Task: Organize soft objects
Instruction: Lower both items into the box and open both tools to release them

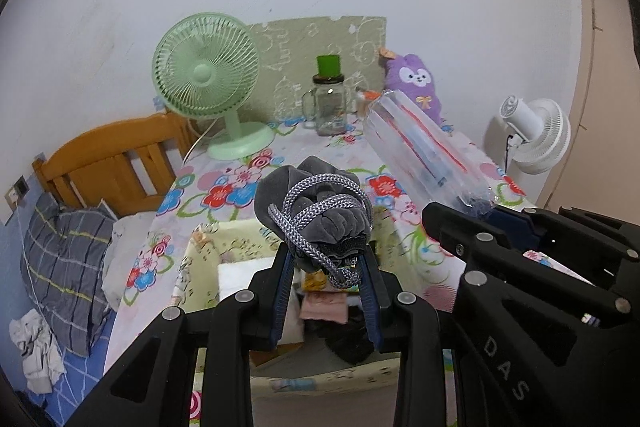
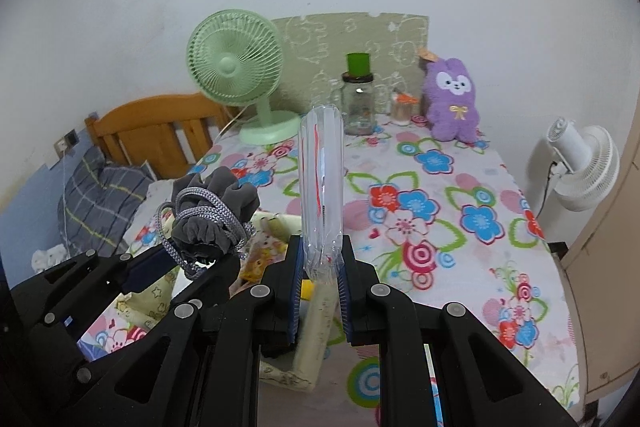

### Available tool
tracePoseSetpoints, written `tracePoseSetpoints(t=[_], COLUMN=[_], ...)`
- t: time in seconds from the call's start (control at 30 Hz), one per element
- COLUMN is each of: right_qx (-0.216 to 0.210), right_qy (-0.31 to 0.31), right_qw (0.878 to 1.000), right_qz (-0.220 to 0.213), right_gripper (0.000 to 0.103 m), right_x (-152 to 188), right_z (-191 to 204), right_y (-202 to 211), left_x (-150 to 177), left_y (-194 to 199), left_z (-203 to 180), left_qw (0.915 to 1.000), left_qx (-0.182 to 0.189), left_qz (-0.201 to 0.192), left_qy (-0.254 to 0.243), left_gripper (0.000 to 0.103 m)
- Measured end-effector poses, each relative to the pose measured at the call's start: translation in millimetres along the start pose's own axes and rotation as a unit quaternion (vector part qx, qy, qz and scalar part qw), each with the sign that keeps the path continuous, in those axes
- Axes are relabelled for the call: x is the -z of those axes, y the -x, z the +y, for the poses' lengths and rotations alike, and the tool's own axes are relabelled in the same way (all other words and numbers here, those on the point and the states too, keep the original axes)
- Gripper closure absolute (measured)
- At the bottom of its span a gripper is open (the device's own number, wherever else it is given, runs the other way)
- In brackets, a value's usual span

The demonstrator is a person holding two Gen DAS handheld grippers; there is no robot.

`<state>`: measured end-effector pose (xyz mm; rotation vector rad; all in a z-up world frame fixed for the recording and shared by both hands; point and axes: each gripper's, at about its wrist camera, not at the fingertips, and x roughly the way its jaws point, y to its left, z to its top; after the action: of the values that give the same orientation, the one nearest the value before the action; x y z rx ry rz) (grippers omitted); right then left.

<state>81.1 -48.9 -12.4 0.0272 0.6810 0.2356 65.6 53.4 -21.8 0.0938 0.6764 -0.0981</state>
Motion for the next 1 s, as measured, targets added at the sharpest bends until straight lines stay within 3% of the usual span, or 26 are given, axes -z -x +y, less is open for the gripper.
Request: tracePoseSetpoints(t=[0.87,1.0], right_qx=[-0.061,-0.067], right_qy=[0.049,0.052], right_qw=[0.994,0.992], right_qz=[0.08,0.091], right_gripper=[0.084,0.084], right_x=[24.7,25.7], right_z=[51.3,54.1], right_y=[-59.0,-65.0], left_x=[37.4,40.6], left_y=[-46.5,-51.4], left_z=[46.3,49.5], left_qw=[0.996,0.9947], left_qx=[-0.032,-0.036], left_qz=[0.076,0.087], left_qy=[0.033,0.041], left_gripper=[0.068,0.063])
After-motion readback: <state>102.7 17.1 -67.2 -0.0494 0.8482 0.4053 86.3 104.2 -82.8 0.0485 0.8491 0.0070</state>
